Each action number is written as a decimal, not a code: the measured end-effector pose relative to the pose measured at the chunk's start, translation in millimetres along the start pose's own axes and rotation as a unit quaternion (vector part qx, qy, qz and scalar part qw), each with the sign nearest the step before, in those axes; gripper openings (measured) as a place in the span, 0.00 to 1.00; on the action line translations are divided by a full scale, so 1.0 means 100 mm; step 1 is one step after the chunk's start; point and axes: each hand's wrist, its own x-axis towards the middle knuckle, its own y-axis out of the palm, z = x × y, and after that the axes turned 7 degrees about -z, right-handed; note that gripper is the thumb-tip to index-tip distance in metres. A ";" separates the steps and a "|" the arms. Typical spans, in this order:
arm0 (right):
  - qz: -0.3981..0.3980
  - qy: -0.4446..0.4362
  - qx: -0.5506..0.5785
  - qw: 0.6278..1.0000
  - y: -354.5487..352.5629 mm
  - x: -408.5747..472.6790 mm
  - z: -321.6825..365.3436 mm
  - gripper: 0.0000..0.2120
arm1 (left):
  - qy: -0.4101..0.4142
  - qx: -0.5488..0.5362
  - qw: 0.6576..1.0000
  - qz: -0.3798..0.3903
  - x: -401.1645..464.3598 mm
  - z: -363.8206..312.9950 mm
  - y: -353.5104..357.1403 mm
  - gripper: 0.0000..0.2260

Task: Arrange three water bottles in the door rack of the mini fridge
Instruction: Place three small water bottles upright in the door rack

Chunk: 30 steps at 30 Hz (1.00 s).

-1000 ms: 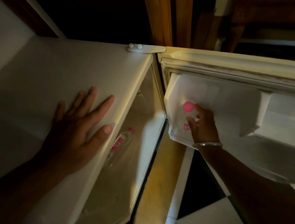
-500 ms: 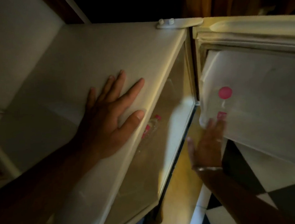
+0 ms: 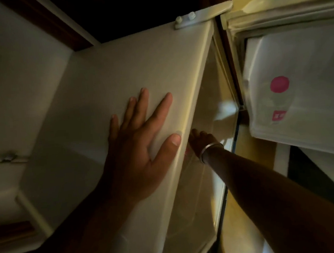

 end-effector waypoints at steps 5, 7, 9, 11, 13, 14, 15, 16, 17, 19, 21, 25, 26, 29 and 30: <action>0.006 0.011 0.042 0.999 0.15 -0.30 -0.21 0.33 | -0.007 0.003 1.000 0.010 -0.01 -0.03 -0.03 0.30; 0.032 0.027 0.096 0.994 0.19 -0.45 -0.29 0.32 | -0.010 0.006 1.000 0.012 -0.01 -0.03 -0.03 0.30; 0.037 0.052 0.200 0.978 0.20 -0.60 -0.28 0.25 | -0.014 0.006 1.000 0.015 -0.01 -0.04 -0.04 0.31; 0.005 0.088 0.292 0.952 0.12 -0.75 -0.18 0.18 | -0.016 0.012 1.000 0.018 -0.01 -0.05 -0.04 0.31; -0.033 0.114 0.334 0.935 -0.04 -0.86 -0.02 0.20 | -0.017 0.019 0.999 0.021 -0.02 -0.06 -0.05 0.31; -0.054 0.109 0.330 0.936 -0.17 -0.92 0.07 0.19 | -0.018 0.021 0.999 0.023 -0.03 -0.06 -0.06 0.31; -0.076 0.089 0.310 0.944 -0.34 -1.00 0.13 0.18 | -0.017 0.023 0.999 0.025 -0.03 -0.07 -0.07 0.31; -0.094 0.050 0.282 0.954 -0.53 -1.08 0.19 0.17 | -0.015 0.025 0.999 0.027 -0.02 -0.06 -0.07 0.31; -0.107 0.003 0.250 0.962 -0.72 -1.19 0.23 0.15 | -0.013 0.023 0.999 0.028 -0.03 -0.06 -0.07 0.31; -0.152 -0.053 0.214 0.963 -1.09 -1.47 0.21 0.11 | -0.008 0.026 0.999 0.025 -0.02 -0.05 -0.06 0.30; -0.224 -0.047 0.197 0.953 -1.43 -1.76 0.08 0.09 | -0.008 0.030 0.999 0.021 -0.03 -0.04 -0.06 0.30; -0.344 0.031 0.186 0.920 -2.08 -2.17 -0.43 0.14 | -0.011 0.038 0.999 0.018 -0.03 -0.04 -0.07 0.31; -0.360 0.055 0.180 0.914 -2.19 -2.24 -0.55 0.16 | -0.011 0.040 0.999 0.019 -0.04 -0.04 -0.08 0.31; -0.392 0.088 0.163 0.901 -2.30 -2.43 -0.80 0.18 | -0.010 0.035 0.999 0.018 -0.04 -0.07 -0.08 0.32; -0.404 0.092 0.157 0.896 -2.26 -2.46 -0.86 0.18 | -0.009 0.033 0.999 0.014 -0.03 -0.09 -0.07 0.32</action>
